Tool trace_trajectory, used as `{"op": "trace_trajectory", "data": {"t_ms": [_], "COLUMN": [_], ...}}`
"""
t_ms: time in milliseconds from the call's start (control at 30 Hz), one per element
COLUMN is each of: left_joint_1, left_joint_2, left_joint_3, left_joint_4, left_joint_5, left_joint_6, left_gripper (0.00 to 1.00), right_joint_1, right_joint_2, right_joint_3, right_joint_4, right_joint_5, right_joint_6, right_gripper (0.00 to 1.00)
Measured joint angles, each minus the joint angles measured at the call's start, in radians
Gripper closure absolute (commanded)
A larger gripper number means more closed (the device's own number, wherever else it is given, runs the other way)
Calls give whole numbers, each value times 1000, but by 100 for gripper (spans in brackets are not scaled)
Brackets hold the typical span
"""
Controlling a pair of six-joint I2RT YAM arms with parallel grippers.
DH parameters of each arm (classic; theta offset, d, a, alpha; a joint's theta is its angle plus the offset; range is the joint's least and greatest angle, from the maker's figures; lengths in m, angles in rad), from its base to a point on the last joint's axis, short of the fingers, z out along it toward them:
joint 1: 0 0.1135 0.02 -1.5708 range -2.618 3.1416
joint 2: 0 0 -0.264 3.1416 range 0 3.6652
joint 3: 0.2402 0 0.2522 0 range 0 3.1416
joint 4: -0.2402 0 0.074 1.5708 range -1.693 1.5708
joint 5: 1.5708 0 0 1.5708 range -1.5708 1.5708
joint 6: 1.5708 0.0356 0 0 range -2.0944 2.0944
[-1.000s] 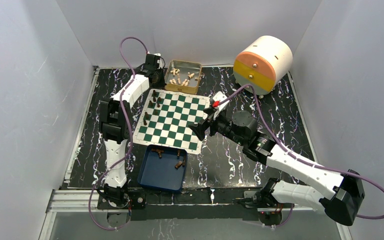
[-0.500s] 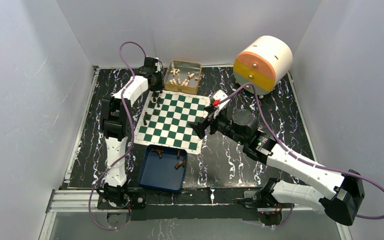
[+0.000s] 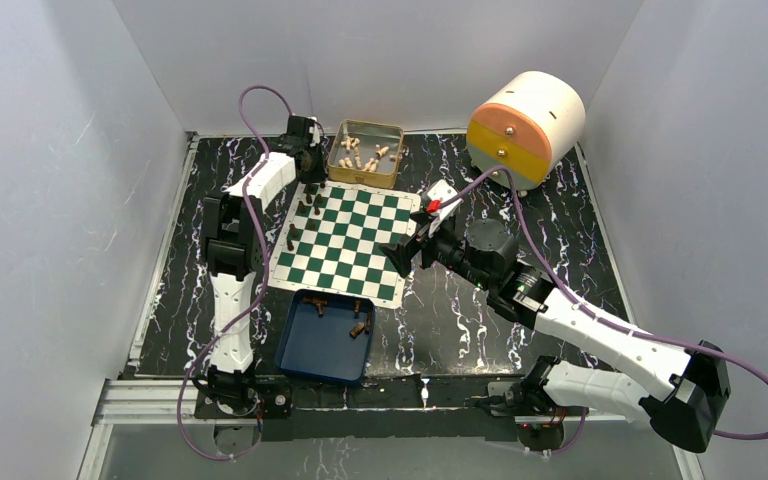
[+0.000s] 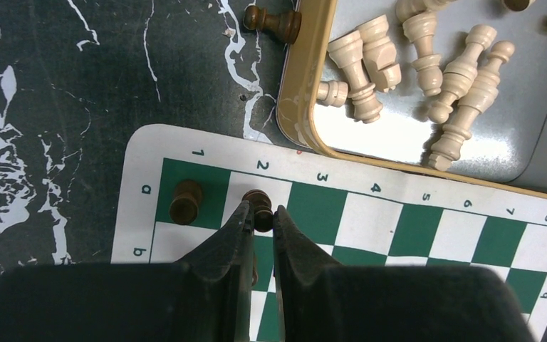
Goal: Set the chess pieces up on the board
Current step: Place the chess piece on the chessboard.
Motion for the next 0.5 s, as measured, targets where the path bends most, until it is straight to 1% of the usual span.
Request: {"op": "trace_trajectory", "data": {"t_ms": [233, 500], "left_joint_1": [0, 1], "left_joint_2": [32, 32], "left_joint_3": [0, 0], "left_joint_4": [12, 13], "left_joint_5": [3, 22], "left_joint_6": [0, 0], "left_gripper": [100, 100], "right_joint_1": [0, 0], "right_joint_2": [0, 0], "right_joint_3": [0, 0], "right_joint_4": [0, 0], "right_joint_5": [6, 15], "right_joint_6": [-10, -13], "right_gripper": [1, 1]}}
